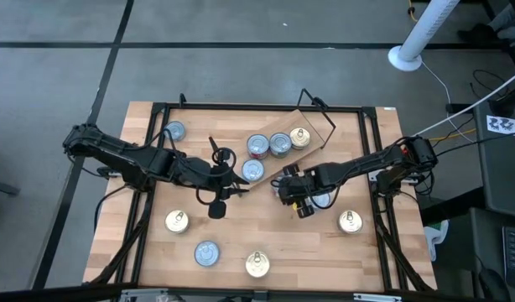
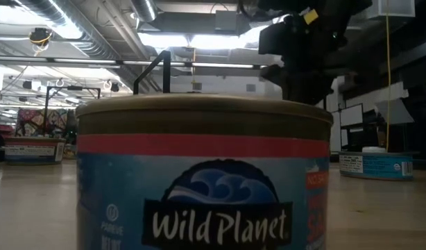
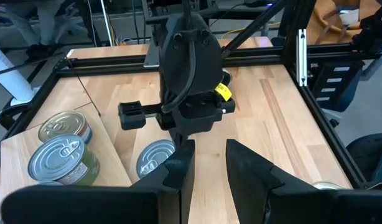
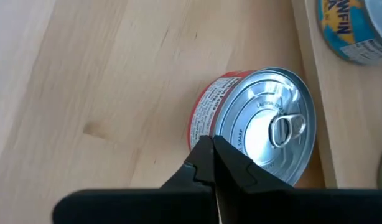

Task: Stack canned seafood by type on shelf
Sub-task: Stack the red tuna can on the shelf on top of the other red tuna can

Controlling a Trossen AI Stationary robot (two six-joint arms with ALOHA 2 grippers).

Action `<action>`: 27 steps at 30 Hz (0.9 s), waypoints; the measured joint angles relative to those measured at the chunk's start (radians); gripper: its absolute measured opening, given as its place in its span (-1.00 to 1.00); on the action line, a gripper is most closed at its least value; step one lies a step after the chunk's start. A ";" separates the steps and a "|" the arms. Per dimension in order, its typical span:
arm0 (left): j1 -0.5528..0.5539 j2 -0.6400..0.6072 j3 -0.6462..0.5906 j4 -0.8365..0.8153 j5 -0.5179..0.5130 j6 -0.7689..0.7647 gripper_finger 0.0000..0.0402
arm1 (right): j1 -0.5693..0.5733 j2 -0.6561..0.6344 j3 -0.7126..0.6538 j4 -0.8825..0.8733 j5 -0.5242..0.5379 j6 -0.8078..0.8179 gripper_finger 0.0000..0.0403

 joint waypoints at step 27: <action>0.000 0.000 0.000 0.001 0.000 0.000 -0.57 | -0.004 -0.003 0.253 -0.181 0.022 -0.125 -1.00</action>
